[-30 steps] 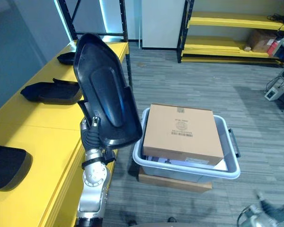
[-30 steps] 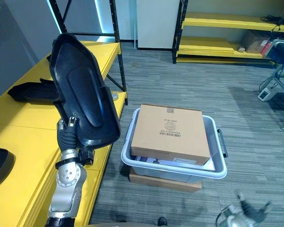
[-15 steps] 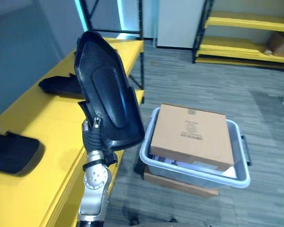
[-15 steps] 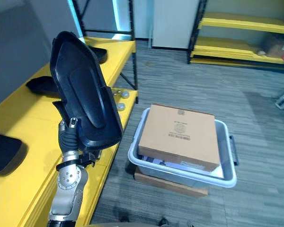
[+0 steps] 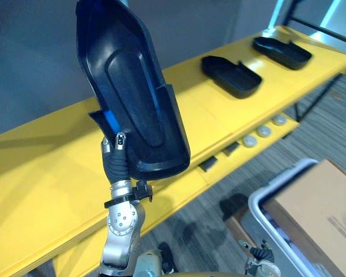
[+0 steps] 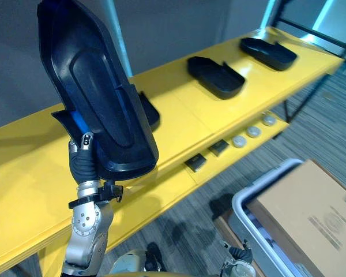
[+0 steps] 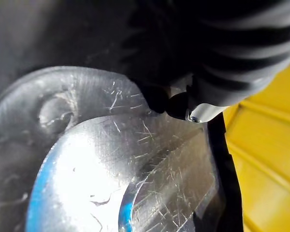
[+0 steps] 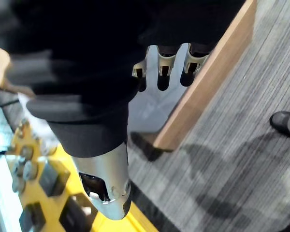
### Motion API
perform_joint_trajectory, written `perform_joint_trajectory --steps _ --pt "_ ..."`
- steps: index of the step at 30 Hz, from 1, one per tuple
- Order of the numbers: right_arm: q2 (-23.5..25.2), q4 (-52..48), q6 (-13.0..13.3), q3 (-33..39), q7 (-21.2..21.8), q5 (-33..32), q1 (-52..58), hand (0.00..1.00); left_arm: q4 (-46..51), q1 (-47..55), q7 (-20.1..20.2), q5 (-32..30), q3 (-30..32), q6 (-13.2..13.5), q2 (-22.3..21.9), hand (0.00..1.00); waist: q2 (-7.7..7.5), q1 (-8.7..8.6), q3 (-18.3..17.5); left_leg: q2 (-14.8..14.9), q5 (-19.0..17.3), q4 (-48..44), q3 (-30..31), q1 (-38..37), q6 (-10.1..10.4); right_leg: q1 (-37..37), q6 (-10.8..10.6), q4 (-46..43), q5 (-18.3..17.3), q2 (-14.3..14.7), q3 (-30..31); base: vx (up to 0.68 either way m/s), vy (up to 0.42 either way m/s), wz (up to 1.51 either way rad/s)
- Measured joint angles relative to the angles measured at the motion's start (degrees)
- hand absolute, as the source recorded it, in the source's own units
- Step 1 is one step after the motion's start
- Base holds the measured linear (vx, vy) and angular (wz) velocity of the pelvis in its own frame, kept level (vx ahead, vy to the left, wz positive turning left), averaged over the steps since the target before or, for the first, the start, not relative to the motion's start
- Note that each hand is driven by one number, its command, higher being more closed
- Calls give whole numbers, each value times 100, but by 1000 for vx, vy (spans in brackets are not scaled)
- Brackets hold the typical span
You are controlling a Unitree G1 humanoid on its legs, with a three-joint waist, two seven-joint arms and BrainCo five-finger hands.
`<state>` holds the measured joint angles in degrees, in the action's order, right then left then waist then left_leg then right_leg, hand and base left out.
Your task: Walk over and take plastic housings, then place them on the shelf
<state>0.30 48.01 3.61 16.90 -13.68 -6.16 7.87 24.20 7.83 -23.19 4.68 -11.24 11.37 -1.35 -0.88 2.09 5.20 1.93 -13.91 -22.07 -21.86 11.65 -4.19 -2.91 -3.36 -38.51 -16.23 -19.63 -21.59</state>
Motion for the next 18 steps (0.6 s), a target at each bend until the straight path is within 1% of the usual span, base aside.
perform_joint_trajectory --steps 1,2,3,4,5,6,7,8,9,10,11,12,13,15,16,18 --pt "0 -1 -1 -2 -2 0 -13 0 -10 0 -16 -6 0 11 2 100 -46 12 -17 -57 22 103 34 -60 29 -155 -41 13 -81 131 303 148 76 49" --pt "-3 -1 0 -2 -3 0 -12 0 -25 -2 -53 -16 -4 12 0 100 -57 -6 -9 -144 74 198 168 -141 49 -411 -62 51 -204 382 755 140 47 59" --pt "14 -2 -1 -5 -3 -5 1 0 -30 -3 -62 -33 -18 11 2 100 -55 -79 -5 -234 94 233 403 -202 35 -643 -80 54 -259 664 1116 141 28 77" --pt "32 0 -1 -5 -4 -6 20 0 -31 -5 -67 -36 -47 12 4 100 -56 -145 -5 -265 101 236 522 -236 29 -728 -127 64 -302 813 1324 155 -12 94" --pt "58 0 -2 -5 -5 -7 58 0 -48 -19 -70 -42 -109 12 0 100 -62 -169 -8 -318 122 231 694 -280 8 -857 -137 89 -322 1012 1649 182 -43 125" --pt "82 4 -17 -4 -8 -7 200 0 -134 -73 -71 -67 -265 13 -3 100 -86 -208 -15 -415 177 201 946 -356 -22 -968 -137 187 -319 1235 2112 229 -75 144" --pt "100 3 -19 0 -12 -7 270 0 -165 -76 -68 -87 -324 14 -1 100 -125 -246 -35 -503 180 174 1130 -366 -18 -987 -135 379 -272 1250 2226 202 -83 135" --pt "121 1 -23 10 -18 -19 293 0 -168 -75 -69 -98 -345 14 -3 100 -173 -262 -55 -564 180 146 1199 -364 -17 -995 -98 567 -172 1222 2238 194 -122 100" --pt "156 2 -26 6 -33 -20 287 0 -162 -89 -69 -104 -345 15 -3 100 -298 -265 -54 -660 179 90 1261 -359 -15 -996 -29 841 167 1117 2195 169 -163 87" --pt "136 7 -38 9 -23 -21 268 0 -203 -86 -70 -134 -335 7 -54 100 -269 -262 -37 -642 162 -37 1409 -323 59 -900 -116 913 148 1108 2056 157 -162 68" --pt "131 -47 -33 7 -16 -21 245 0 -196 -49 -65 -174 -328 7 -78 100 -217 -194 -66 -556 159 -20 1435 -323 113 -812 -77 1080 175 1184 1967 110 -164 38" --pt "132 -110 -13 5 -13 -20 243 0 -193 -34 -57 -206 -331 17 -88 100 -183 -81 -91 -467 148 59 1448 -330 141 -772 -6 1200 221 1279 1924 68 -148 10" --pt "155 -156 -7 1 -6 -20 237 0 -192 -9 -42 -208 -326 17 -76 100 -197 -3 -98 -369 196 214 1471 -424 262 -641 77 1400 285 1365 1843 46 -154 4" --pt "144 -155 -5 5 -6 -20 259 0 -199 23 -11 -202 -326 16 -78 100 -216 14 -110 -312 256 380 1493 -533 359 -518 143 1543 329 1422 1768 34 -145 10" --pt "142 -155 -6 9 -7 -20 284 0 -203 33 66 -200 -304 16 -78 100 -223 22 -115 -277 304 505 1515 -630 429 -415 181 1652 361 1465 1733 31 -144 8" --pt "149 -154 -6 7 -6 -20 296 0 -220 33 110 -198 -292 16 -79 100 -225 8 -125 -273 362 617 1553 -660 520 -336 194 1688 368 1468 1670 -5 -91 12"
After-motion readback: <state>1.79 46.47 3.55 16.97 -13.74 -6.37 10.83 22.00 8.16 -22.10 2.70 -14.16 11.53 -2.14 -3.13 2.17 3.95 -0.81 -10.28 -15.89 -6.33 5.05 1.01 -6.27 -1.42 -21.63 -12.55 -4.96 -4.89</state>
